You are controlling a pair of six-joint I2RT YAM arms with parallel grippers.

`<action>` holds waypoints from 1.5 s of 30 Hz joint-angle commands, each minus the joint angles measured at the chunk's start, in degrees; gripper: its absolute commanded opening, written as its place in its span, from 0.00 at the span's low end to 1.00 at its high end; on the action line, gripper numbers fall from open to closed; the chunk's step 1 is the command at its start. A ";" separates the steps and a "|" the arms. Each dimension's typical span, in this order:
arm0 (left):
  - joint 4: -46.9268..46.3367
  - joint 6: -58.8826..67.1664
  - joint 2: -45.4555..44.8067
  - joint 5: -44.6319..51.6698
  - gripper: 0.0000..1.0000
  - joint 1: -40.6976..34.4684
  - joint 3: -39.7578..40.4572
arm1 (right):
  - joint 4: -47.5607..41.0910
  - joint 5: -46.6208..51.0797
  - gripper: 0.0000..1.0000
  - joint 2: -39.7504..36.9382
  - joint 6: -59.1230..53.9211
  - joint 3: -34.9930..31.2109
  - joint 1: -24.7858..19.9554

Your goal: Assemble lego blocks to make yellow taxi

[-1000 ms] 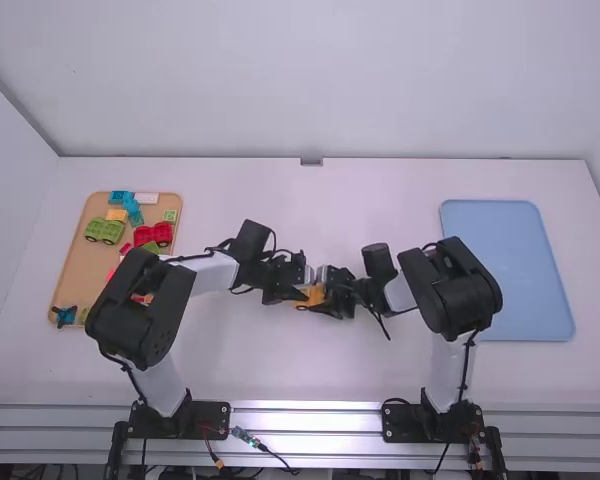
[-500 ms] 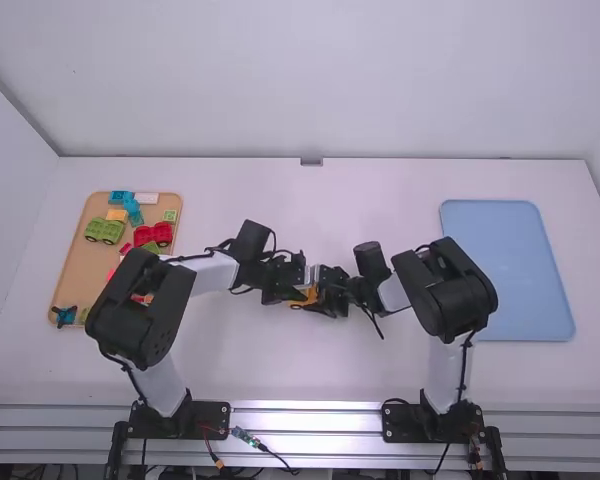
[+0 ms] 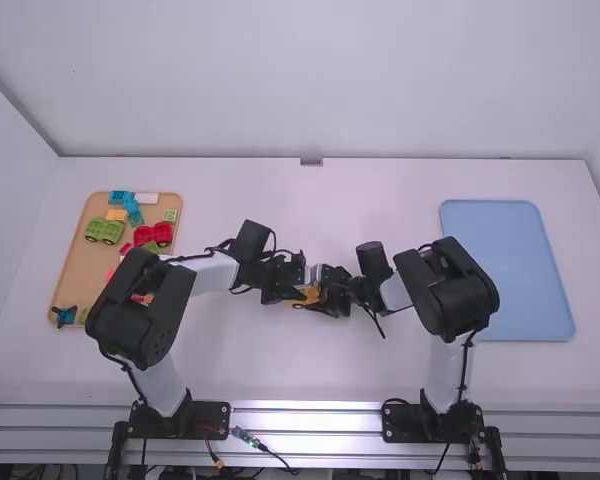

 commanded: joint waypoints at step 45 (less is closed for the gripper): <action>1.38 -1.46 -11.10 0.24 0.02 0.66 -5.90 | 6.16 -4.68 0.46 5.29 0.90 -0.02 0.20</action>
